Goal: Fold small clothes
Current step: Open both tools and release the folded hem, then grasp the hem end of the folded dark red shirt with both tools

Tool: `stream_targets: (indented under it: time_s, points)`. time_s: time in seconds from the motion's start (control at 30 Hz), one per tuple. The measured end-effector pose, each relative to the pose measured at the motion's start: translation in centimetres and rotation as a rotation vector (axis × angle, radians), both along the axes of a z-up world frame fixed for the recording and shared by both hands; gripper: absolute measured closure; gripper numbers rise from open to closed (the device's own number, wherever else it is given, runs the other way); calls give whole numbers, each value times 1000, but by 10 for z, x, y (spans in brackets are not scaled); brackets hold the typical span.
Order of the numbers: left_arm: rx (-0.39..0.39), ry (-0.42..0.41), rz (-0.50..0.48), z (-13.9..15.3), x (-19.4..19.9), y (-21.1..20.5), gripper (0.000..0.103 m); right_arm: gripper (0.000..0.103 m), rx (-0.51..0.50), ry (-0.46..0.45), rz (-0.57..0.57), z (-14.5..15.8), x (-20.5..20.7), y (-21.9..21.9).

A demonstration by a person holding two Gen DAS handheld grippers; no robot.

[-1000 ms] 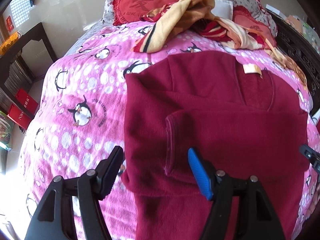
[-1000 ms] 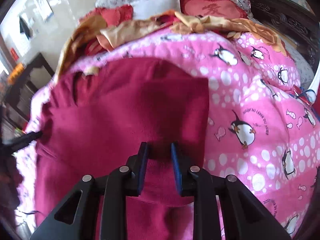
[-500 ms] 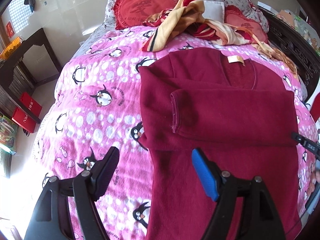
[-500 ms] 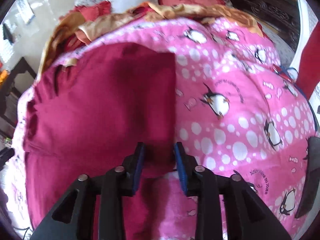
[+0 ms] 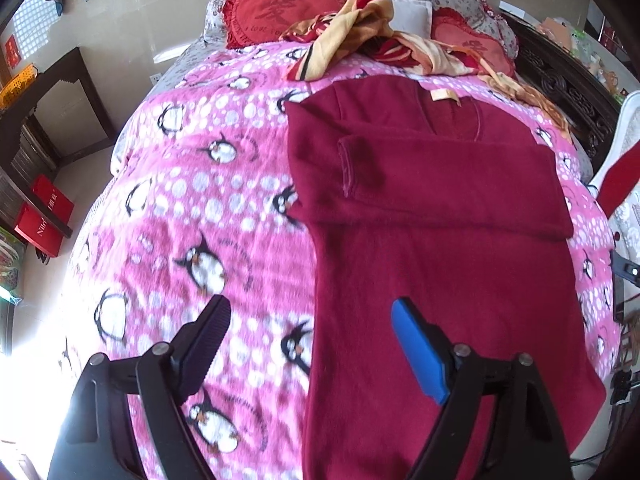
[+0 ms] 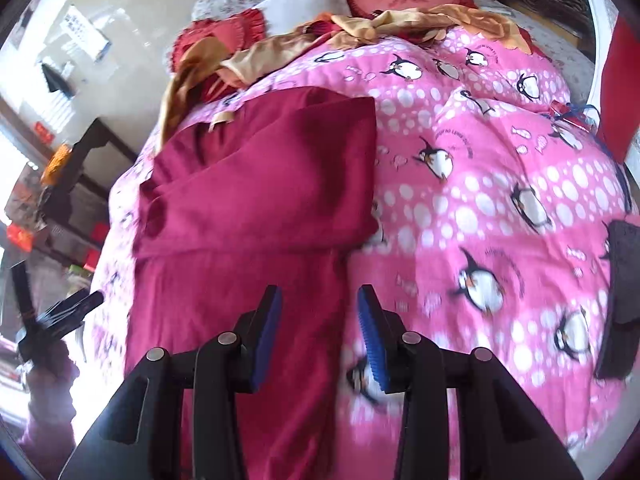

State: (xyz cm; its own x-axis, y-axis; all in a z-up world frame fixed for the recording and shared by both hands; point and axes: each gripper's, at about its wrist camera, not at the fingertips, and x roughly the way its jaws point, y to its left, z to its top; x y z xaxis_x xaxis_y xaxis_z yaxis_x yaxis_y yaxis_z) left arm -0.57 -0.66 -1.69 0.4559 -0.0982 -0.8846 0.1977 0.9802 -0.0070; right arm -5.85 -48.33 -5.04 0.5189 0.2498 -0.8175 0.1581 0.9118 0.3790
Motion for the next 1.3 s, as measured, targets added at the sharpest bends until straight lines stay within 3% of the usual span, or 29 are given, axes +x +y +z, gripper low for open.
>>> stream_targets:
  time_s: [0.17, 0.47, 0.53, 0.8, 0.87, 0.93, 1.0, 1.1, 1.2, 1.3]
  points:
    - [-28, 57, 6, -14, -32, 20, 16, 76, -29, 22, 39, 11, -52, 5]
    - [-96, 141, 27, -35, -92, 47, 16, 70, 35, 44, 138, -14, -121, 42]
    - [-101, 142, 30, -37, -104, 51, 16, 64, 60, 54, 157, -23, -130, 49]
    - [-154, 198, 40, -49, -133, 61, 16, 64, 112, 16, 170, -50, -143, 65]
    - [-161, 210, 38, -53, -139, 61, 16, 65, 153, -4, 193, -51, -145, 69]
    - [-162, 221, 39, -56, -144, 61, 16, 85, 179, -26, 225, -46, -146, 71]
    - [-169, 235, 38, -61, -150, 61, 16, 91, 148, -54, 262, -38, -152, 75]
    - [-195, 259, 43, -70, -156, 62, 16, 92, 127, -74, 272, -32, -159, 74]
    - [-188, 232, 42, -70, -159, 59, 16, 92, 133, -55, 249, -40, -161, 69]
    - [-218, 243, 32, -72, -159, 56, 16, 85, 175, -23, 209, -53, -160, 63]
